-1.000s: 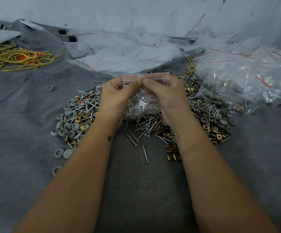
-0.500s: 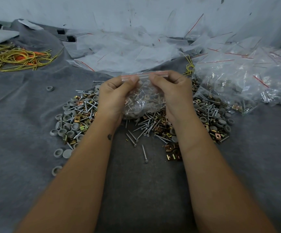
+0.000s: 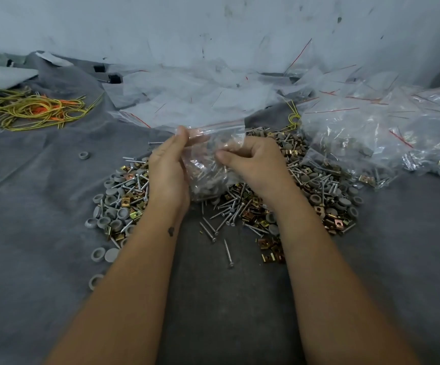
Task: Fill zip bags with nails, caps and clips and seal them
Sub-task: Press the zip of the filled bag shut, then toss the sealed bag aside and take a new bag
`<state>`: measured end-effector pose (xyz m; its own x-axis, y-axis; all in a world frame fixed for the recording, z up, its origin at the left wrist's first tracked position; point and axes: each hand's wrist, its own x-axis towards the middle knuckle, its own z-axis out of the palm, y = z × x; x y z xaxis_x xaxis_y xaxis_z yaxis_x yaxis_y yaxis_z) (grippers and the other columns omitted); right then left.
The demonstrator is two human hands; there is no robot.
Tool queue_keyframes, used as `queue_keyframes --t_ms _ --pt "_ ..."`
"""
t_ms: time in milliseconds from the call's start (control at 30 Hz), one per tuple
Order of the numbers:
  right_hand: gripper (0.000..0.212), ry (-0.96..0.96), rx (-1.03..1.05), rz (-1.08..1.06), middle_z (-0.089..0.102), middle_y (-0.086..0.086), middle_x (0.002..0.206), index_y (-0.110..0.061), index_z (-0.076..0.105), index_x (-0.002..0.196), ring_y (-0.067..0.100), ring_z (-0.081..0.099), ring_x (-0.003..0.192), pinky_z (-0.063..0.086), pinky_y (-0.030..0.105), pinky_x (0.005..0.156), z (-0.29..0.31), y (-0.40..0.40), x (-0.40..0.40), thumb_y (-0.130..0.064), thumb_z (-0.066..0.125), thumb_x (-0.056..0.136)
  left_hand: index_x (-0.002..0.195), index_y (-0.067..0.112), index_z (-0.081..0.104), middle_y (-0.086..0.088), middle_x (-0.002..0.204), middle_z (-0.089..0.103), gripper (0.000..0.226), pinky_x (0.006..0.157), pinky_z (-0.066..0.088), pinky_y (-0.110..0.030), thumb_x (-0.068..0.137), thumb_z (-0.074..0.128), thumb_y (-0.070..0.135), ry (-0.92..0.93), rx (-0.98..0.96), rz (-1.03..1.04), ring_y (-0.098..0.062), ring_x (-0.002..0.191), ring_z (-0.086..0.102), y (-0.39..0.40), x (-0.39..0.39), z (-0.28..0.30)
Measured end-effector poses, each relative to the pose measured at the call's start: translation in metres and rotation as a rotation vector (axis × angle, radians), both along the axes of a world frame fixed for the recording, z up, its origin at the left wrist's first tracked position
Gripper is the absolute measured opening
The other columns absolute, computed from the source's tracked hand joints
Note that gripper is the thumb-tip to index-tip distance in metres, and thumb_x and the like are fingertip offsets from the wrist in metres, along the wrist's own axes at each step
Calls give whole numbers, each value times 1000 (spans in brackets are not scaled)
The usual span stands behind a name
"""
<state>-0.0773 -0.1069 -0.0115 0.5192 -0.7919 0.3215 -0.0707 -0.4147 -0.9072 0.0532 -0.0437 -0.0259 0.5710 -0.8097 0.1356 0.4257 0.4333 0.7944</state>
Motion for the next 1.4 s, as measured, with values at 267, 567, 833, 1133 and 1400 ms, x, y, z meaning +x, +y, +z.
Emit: queue_keyframes --t_ms 267,567,833,1133,1400 --pt "12 -358 55 -244 70 -7 70 -21 73 84 6 62 67 53 26 67 28 -2 -9 -12 67 89 124 15 56 -2 112 67 35 84 53 -27 92 62 29 -649 202 -92 -13 102 65 7 -33 9" --pt "21 -156 37 -644 64 -6 57 -21 68 69 6 53 49 45 25 55 60 -45 -126 -21 64 90 89 14 67 -5 80 73 14 54 56 -25 83 76 23 -827 366 -327 -10 62 67 -44 -125 46" --pt "64 65 21 -938 51 5 141 -20 43 144 26 63 110 48 40 99 104 -105 -214 -38 63 87 150 6 30 -14 140 50 69 96 53 -37 95 61 36 -580 396 -591 -21 110 60 -118 -218 73" --pt "62 385 301 -601 12 7 162 -24 21 154 28 20 146 19 42 118 16 -101 -174 -44 41 99 120 8 63 -15 110 70 43 93 53 -40 86 42 -8 -692 310 -545 -28 104 65 -100 -209 29" --pt "47 524 -191 -900 22 4 155 -32 51 134 26 11 143 8 47 113 35 -73 -94 -34 51 87 92 28 71 1 90 73 42 78 57 -33 89 41 -1 -518 147 -165 -18 85 68 -65 -136 30"
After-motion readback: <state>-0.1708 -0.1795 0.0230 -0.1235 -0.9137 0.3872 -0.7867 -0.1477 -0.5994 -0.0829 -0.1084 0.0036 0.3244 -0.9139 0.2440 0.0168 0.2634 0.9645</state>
